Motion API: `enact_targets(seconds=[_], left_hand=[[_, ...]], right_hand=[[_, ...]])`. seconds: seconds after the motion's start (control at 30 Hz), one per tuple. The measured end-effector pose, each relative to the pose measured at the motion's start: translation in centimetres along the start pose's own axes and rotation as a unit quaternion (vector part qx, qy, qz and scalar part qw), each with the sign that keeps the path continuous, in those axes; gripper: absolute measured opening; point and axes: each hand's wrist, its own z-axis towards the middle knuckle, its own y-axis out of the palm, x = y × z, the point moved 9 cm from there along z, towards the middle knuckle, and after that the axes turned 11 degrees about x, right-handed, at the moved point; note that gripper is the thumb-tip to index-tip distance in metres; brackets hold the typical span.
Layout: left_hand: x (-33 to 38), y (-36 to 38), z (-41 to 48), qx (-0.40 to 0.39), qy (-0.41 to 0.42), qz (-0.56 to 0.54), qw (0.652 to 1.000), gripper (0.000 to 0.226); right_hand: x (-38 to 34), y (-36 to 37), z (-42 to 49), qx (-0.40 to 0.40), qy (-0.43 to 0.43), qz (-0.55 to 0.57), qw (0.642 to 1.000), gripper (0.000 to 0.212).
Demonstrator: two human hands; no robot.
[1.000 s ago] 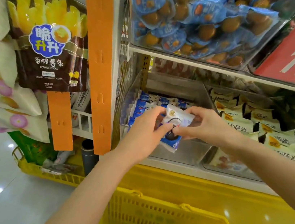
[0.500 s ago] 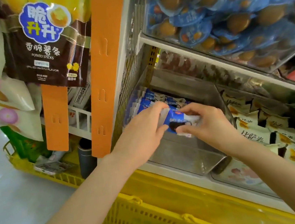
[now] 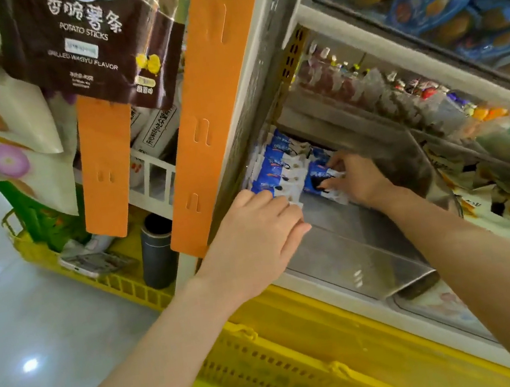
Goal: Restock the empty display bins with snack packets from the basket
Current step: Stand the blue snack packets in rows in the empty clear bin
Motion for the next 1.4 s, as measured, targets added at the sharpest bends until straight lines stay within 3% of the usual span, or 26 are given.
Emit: enact_targets(seconds=[0.4,0.53,0.67,0.8,0.9,1.03,1.13,1.23,1.3,1.4], left_hand=[[-0.3,0.8,-0.2,-0.012,0.006,0.013,1.000,0.035],[-0.2,0.3,-0.2,-0.024,0.002,0.017,1.000,0.039],[0.2,0.8,-0.4,-0.088,-0.033,0.069,0.993,0.039],[1.8,0.5,-1.1,-0.100,-0.040,0.081,0.991,0.039],[3.4,0.0,-2.5,-0.086,-0.061,0.040,0.994,0.043],[6.5,0.5,-6.5,-0.050,-0.050,-0.044,0.997,0.034],[7.1,4.9,-11.8,-0.155,-0.067,-0.040,0.985,0.038],[5.9,10.2,-18.3,-0.274,-0.099,-0.023,0.956,0.035],[4.7,12.9,-22.7,-0.340,-0.133,-0.024,0.931,0.033],[2.9,16.4,-28.5,-0.416,-0.183,-0.031,0.890,0.034]], right_hand=[[-1.5,0.1,0.0,0.008,-0.064,-0.126,0.990,0.047],[-2.4,-2.0,-2.3,0.043,-0.038,-0.024,0.998,0.040],[-3.9,-5.3,-8.5,0.075,-0.052,0.095,0.991,0.036],[-4.2,-5.4,-16.4,0.024,-0.114,0.069,0.991,0.045],[-3.6,-5.5,-21.2,0.080,-0.175,0.026,0.981,0.046],[-1.2,-3.5,-27.3,0.135,-0.174,0.097,0.971,0.029],[0.2,1.8,-31.4,0.086,-0.171,0.131,0.973,0.017],[1.7,10.1,-34.3,-0.076,-0.183,0.081,0.977,0.015],[4.3,15.3,-35.8,-0.162,-0.134,0.036,0.977,0.028],[8.6,19.4,-36.6,-0.198,-0.006,-0.011,0.980,0.044]])
